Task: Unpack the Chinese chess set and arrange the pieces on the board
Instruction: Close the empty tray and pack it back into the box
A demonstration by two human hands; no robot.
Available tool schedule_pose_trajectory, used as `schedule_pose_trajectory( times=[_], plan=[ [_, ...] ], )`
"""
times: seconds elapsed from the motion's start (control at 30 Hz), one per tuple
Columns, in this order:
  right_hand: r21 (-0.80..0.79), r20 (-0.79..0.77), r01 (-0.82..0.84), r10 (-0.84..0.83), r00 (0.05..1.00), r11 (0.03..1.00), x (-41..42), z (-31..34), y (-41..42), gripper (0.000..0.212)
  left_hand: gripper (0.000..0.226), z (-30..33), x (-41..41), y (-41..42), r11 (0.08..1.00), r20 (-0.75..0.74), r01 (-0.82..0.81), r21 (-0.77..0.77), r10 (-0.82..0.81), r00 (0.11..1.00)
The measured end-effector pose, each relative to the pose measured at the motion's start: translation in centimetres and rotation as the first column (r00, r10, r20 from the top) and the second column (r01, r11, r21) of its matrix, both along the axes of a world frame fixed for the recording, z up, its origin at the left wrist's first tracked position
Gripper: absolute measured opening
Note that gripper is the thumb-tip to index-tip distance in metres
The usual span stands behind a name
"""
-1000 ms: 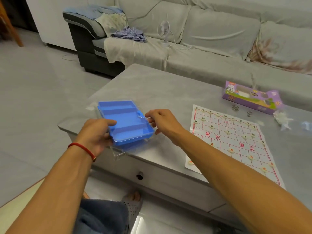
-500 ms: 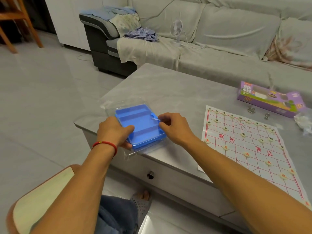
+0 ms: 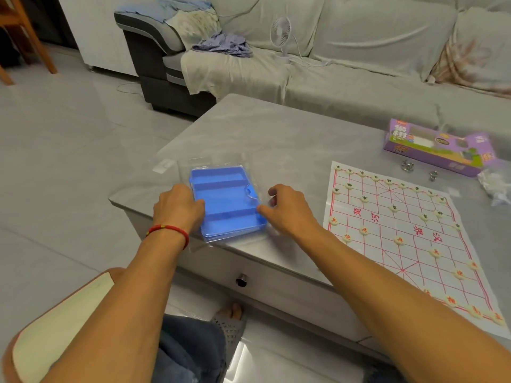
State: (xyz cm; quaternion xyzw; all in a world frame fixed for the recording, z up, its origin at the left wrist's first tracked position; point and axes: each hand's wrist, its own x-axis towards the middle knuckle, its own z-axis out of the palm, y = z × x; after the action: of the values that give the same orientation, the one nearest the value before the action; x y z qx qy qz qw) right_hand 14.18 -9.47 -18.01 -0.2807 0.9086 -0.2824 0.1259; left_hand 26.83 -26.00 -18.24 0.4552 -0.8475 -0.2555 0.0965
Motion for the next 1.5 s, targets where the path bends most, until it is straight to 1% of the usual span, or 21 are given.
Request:
schedule_pose_trajectory(
  times=[0.13, 0.23, 0.33, 0.43, 0.47, 0.53, 0.67, 0.7, 0.77, 0.83, 0.87, 0.93, 0.97, 1.0, 1.07, 1.13, 1.2, 1.3, 1.33, 1.4, 1.5],
  plan=[
    [-0.021, 0.062, 0.058, -0.057, 0.996, 0.998, -0.6, 0.1, 2.9, 0.045, 0.027, -0.3, -2.4, 0.9, 0.999, -0.08, 0.02, 0.03, -0.017, 0.997],
    [-0.078, 0.137, 0.103, -0.092, 0.986, 0.992, -1.2, 0.0, 4.8, 0.049, 0.033, 0.3, -4.3, 2.1, 0.993, -0.132, 0.014, 0.117, 0.001, 0.991],
    [-0.122, 0.158, 0.14, -0.12, 0.98, 0.983, -1.4, -0.3, 6.0, 0.049, 0.03, 0.2, -5.4, 2.4, 0.951, -0.21, 0.014, 0.309, 0.054, 0.976],
    [-0.165, 0.2, 0.181, -0.147, 0.969, 0.97, -1.6, -0.4, 6.7, 0.051, 0.009, 0.5, -5.7, 3.0, 0.845, -0.323, 0.068, 0.53, 0.128, 0.938],
    [-0.16, 0.189, 0.173, -0.142, 0.972, 0.972, -1.6, -0.4, 6.8, 0.052, 0.011, 0.5, -5.7, 3.2, 0.803, -0.336, 0.074, 0.592, 0.162, 0.928],
    [-0.091, 0.111, 0.121, -0.111, 0.988, 0.988, -1.6, -0.4, 6.8, 0.056, 0.018, 0.8, -5.5, 3.4, 0.746, -0.338, 0.069, 0.663, 0.216, 0.916],
    [0.058, -0.173, 0.003, 0.007, 0.985, 0.998, -0.2, -0.2, 5.4, 0.068, 0.013, 0.7, -4.9, 2.8, 0.701, -0.339, 0.072, 0.709, 0.25, 0.907],
    [0.106, -0.197, -0.011, 0.032, 0.98, 0.994, 0.4, 0.0, 4.6, 0.075, 0.012, 0.7, -4.9, 2.7, 0.707, -0.347, 0.077, 0.703, 0.246, 0.905],
    [0.239, -0.186, -0.011, 0.057, 0.981, 0.971, 1.3, 0.3, 2.8, 0.099, 0.013, 0.4, -4.7, 2.8, 0.749, -0.352, 0.072, 0.659, 0.222, 0.909],
    [0.367, -0.17, -0.001, 0.068, 0.983, 0.93, 2.1, 0.5, 1.0, 0.122, 0.025, 0.1, -4.5, 2.8, 0.765, -0.343, 0.072, 0.64, 0.2, 0.918],
    [0.416, -0.164, -0.001, 0.076, 0.983, 0.909, 2.2, 0.5, 0.3, 0.126, 0.031, 0.0, -4.4, 2.6, 0.758, -0.342, 0.079, 0.648, 0.197, 0.919],
    [0.48, -0.135, -0.002, 0.076, 0.988, 0.877, 2.3, 0.9, -0.7, 0.122, 0.036, -0.2, -4.3, 2.2, 0.753, -0.336, 0.083, 0.652, 0.19, 0.923],
    [0.495, -0.11, -0.013, 0.077, 0.991, 0.869, 2.2, 1.2, -1.0, 0.115, 0.037, -0.3, -4.3, 2.1, 0.766, -0.327, 0.084, 0.637, 0.169, 0.93],
    [0.494, -0.088, -0.033, 0.088, 0.992, 0.869, 2.1, 1.5, -1.3, 0.101, 0.038, -0.4, -4.3, 1.9, 0.785, -0.32, 0.084, 0.613, 0.149, 0.936],
    [0.419, -0.095, -0.067, 0.117, 0.989, 0.905, 2.4, 2.2, -1.7, 0.062, 0.04, -0.5, -4.5, 1.7, 0.821, -0.287, 0.065, 0.567, 0.123, 0.95],
    [0.346, -0.156, -0.085, 0.147, 0.977, 0.934, 3.2, 2.8, -1.7, 0.046, 0.043, -0.5, -4.4, 1.7, 0.852, -0.246, 0.051, 0.52, 0.093, 0.965],
    [0.325, -0.237, -0.087, 0.17, 0.957, 0.942, 3.8, 3.0, -1.8, 0.044, 0.046, -0.2, -4.3, 2.0, 0.897, -0.197, 0.047, 0.44, 0.045, 0.979],
    [0.349, -0.384, -0.101, 0.24, 0.892, 0.932, 4.8, 3.6, -1.5, 0.058, 0.048, -0.2, -4.3, 2.1, 0.922, -0.184, 0.044, 0.384, 0.03, 0.983],
    [0.349, -0.44, -0.109, 0.265, 0.858, 0.931, 5.0, 3.7, -1.2, 0.057, 0.048, -0.3, -4.3, 2.0, 0.925, -0.183, 0.044, 0.378, 0.028, 0.983],
    [0.331, -0.525, -0.111, 0.281, 0.804, 0.937, 5.3, 3.6, -0.4, 0.053, 0.048, -0.2, -4.2, 1.9, 0.917, -0.173, 0.048, 0.396, 0.023, 0.985],
    [0.329, -0.578, -0.124, 0.303, 0.758, 0.936, 5.9, 3.3, 0.9, 0.054, 0.046, -0.2, -3.9, 1.7, 0.884, -0.192, 0.06, 0.463, 0.034, 0.981]
  ],
)
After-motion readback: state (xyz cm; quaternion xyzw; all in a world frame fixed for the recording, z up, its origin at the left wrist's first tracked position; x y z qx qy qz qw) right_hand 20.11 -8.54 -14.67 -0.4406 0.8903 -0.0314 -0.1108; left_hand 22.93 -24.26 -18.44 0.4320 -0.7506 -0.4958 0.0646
